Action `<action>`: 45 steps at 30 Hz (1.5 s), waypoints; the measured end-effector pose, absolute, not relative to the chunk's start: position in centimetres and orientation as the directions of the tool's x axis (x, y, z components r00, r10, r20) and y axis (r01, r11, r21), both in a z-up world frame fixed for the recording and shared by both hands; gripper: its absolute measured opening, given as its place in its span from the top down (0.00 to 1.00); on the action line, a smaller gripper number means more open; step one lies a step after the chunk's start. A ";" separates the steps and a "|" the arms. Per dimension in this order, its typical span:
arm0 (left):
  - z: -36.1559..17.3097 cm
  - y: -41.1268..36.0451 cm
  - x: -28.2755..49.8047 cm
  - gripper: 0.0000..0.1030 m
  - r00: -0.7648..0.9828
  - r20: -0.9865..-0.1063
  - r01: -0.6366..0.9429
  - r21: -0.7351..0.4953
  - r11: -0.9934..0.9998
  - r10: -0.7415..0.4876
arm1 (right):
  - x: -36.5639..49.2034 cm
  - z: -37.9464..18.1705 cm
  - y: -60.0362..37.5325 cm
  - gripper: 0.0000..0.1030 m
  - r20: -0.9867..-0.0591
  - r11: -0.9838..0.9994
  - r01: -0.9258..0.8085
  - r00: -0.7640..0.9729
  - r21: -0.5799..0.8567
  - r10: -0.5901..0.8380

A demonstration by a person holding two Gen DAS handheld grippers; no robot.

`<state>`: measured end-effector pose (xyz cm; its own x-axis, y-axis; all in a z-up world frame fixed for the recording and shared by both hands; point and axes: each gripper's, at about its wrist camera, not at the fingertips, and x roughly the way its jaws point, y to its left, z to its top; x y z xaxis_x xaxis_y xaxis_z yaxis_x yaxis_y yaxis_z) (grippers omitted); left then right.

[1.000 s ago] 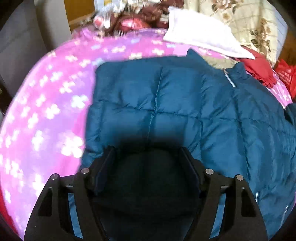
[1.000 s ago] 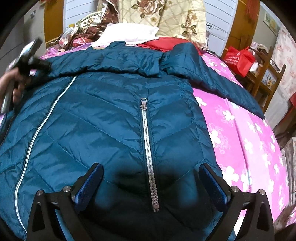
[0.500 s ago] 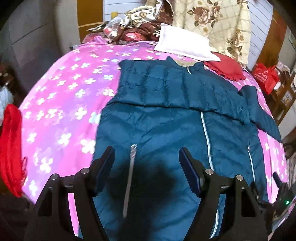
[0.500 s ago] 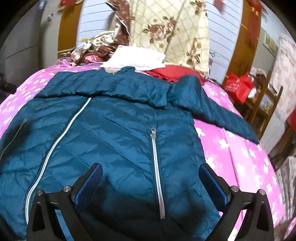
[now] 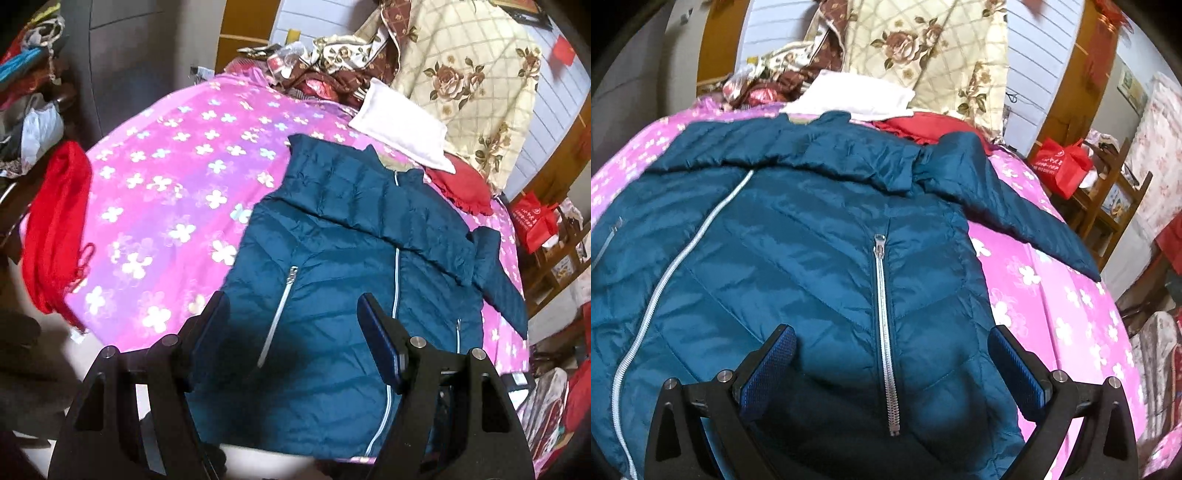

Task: Fold large clothes

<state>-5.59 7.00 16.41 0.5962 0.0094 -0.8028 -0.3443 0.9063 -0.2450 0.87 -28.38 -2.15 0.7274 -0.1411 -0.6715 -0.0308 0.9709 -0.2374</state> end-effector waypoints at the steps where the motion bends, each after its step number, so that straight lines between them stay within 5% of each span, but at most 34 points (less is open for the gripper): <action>1: 16.8 7.2 -6.2 0.30 0.604 -0.796 -0.343 -0.243 0.908 0.015 | 0.9 -2.2 -28.4 0.00 -0.671 0.970 -0.028 0.727 -0.242 -0.147; 14: 17.0 6.2 -8.8 0.30 0.600 -0.791 -0.323 -0.101 0.941 0.121 | 1.5 -3.3 -28.6 0.00 -0.702 0.957 -0.030 0.687 -0.287 -0.189; 28: 15.6 7.3 -8.7 0.30 0.588 -0.800 -0.333 -0.105 0.937 0.119 | 1.7 -3.7 -29.3 0.00 -0.712 0.954 -0.014 0.669 -0.300 -0.214; 38: 13.8 6.9 -5.0 0.30 0.668 -0.733 -0.293 -0.102 0.951 0.127 | 1.1 -2.6 -30.9 0.00 -0.690 0.971 0.028 0.698 -0.239 -0.190; 45: 7.4 11.4 1.2 0.30 0.618 -0.754 -0.375 -0.033 0.926 0.223 | 0.1 -1.5 -33.4 0.00 -0.679 0.995 0.061 0.727 -0.084 -0.102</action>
<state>1.25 11.43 7.35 0.6179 0.2231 -0.7540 -0.3753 0.9263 -0.0334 0.13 -33.37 -1.47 0.7269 -0.1016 -0.6792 0.0607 0.9946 -0.0838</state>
